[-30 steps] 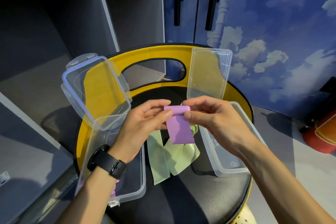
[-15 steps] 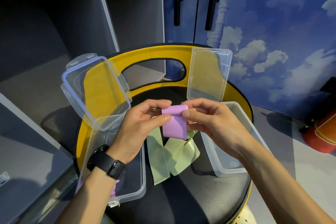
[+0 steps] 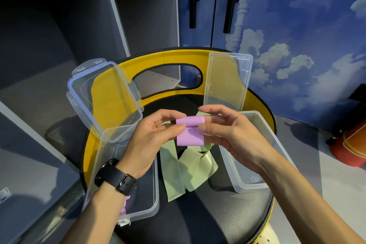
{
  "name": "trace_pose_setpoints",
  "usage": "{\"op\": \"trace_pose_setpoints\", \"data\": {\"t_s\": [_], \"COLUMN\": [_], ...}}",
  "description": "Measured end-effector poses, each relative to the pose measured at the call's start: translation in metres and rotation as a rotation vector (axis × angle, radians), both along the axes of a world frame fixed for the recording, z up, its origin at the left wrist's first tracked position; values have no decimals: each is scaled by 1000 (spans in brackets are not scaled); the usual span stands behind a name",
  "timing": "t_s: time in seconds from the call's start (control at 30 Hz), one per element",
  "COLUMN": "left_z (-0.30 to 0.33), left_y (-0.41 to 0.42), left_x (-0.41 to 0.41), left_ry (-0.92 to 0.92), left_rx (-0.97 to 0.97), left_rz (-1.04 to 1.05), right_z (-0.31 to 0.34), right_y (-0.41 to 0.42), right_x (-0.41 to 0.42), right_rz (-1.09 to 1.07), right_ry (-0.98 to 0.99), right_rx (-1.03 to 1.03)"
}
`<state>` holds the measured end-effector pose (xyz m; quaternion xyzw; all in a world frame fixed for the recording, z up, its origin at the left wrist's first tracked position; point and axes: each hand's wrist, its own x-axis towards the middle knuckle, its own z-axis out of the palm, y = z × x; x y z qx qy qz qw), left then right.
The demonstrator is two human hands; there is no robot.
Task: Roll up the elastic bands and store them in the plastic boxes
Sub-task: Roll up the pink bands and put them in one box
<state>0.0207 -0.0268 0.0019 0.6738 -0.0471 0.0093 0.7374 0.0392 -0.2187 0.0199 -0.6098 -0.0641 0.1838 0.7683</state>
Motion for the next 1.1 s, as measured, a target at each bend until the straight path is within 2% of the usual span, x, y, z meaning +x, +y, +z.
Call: {"op": "trace_pose_setpoints", "data": {"t_s": [0.13,0.67,0.73,0.97,1.1], "left_z": [-2,-5,-5,5,6], "left_y": [1,1,4,19,23], "left_x": [1,-1,-3,-2,-3], "left_ry": [0,17,4,-237,-250], "left_rx": [8,66,148,734,836], "left_rz": [-4,5,-7,-5,-5], "right_z": [-1,-11,-13,-19,-22], "right_y": [0,2,4,21,29], "right_x": [0,3,3,1,-2], "right_rz": [-8,-15,-21,15,29], "right_ry": [16,-1,-40,-259,-301], "right_rx": [-72,-16,-65,-311,-323]}}
